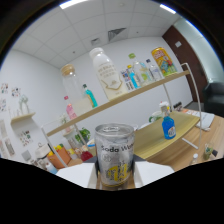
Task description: Make me a cup of Mojito.
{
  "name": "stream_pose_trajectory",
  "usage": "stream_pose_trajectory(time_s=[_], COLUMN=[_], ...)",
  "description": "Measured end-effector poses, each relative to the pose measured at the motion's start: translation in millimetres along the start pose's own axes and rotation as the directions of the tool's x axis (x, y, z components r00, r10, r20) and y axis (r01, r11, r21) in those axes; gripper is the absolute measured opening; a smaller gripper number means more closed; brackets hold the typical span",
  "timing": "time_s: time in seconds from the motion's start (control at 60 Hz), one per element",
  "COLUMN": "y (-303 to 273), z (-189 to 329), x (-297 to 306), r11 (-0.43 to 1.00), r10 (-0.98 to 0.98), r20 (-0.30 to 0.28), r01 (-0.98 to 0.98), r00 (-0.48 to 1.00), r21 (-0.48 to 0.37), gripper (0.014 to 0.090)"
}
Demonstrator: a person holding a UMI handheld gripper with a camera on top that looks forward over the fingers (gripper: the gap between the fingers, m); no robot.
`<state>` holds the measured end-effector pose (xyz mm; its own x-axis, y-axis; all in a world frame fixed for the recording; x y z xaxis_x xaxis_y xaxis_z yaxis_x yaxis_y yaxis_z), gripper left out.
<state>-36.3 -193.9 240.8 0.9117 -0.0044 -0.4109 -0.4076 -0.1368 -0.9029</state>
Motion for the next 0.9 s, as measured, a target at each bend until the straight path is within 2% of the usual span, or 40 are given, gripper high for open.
stream_pose_trajectory(time_s=[0.133, 0.317, 0.417, 0.75, 0.9], y=[51, 115, 134, 169, 170], z=[12, 25, 28, 32, 30], x=[6, 24, 28, 23, 20], r11=[0.983, 0.958, 0.946, 0.904, 0.897], r10=[-0.177, -0.254, -0.288, -0.388, -0.416], r20=[-0.022, -0.037, -0.039, -0.009, -0.017], r01=[0.176, 0.247, 0.277, 0.379, 0.407], r00=[0.984, 0.966, 0.957, 0.921, 0.909], r21=[-0.042, -0.144, -0.169, -0.197, -0.174], gripper=[0.0513, 0.0513, 0.0515, 0.0520, 0.0528])
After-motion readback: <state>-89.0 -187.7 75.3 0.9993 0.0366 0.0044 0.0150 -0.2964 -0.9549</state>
